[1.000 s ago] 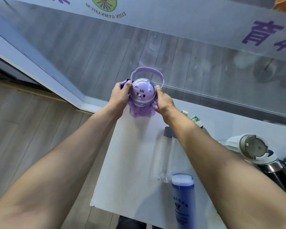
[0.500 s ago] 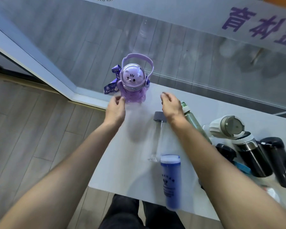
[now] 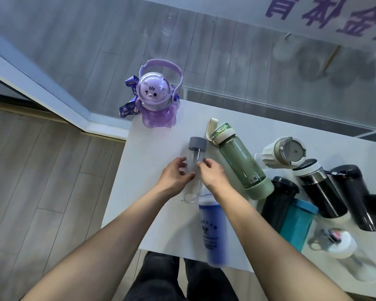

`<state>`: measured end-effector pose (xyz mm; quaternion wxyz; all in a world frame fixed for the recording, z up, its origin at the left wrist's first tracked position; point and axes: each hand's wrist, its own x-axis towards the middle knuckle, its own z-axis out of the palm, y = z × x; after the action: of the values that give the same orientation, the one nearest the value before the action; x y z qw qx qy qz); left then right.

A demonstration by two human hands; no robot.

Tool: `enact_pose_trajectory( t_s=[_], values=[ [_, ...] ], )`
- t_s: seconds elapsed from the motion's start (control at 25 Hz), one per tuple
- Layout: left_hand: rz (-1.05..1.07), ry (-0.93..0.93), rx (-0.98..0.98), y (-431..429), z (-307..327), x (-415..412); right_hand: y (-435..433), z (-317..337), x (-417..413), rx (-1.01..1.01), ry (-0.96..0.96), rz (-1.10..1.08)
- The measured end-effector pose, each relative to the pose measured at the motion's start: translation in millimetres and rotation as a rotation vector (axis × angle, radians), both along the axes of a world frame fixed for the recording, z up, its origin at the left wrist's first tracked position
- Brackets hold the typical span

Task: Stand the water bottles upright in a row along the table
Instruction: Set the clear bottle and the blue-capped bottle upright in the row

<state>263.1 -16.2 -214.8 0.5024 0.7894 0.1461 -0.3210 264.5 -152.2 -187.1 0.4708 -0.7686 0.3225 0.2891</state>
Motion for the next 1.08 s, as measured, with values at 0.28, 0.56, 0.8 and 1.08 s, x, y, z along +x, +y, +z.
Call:
enact_pose_trajectory(
  t_s=[0.28,0.56,0.8,1.08],
  values=[
    [-0.003,-0.253,0.072,-9.8,27.1,22.9,-8.8,18.1,4.2,0.124,-0.294,-0.126],
    [0.022,-0.483,0.059,-25.0,37.6,53.0,-44.9,44.0,36.3,-0.179,-0.514,0.082],
    [0.014,-0.58,0.081,-27.6,30.4,62.0,-65.1,38.1,56.3,-0.579,-0.364,0.469],
    [-0.007,-0.58,0.072,-26.1,27.7,66.5,-34.9,43.0,15.6,-0.491,-0.494,0.385]
  ],
)
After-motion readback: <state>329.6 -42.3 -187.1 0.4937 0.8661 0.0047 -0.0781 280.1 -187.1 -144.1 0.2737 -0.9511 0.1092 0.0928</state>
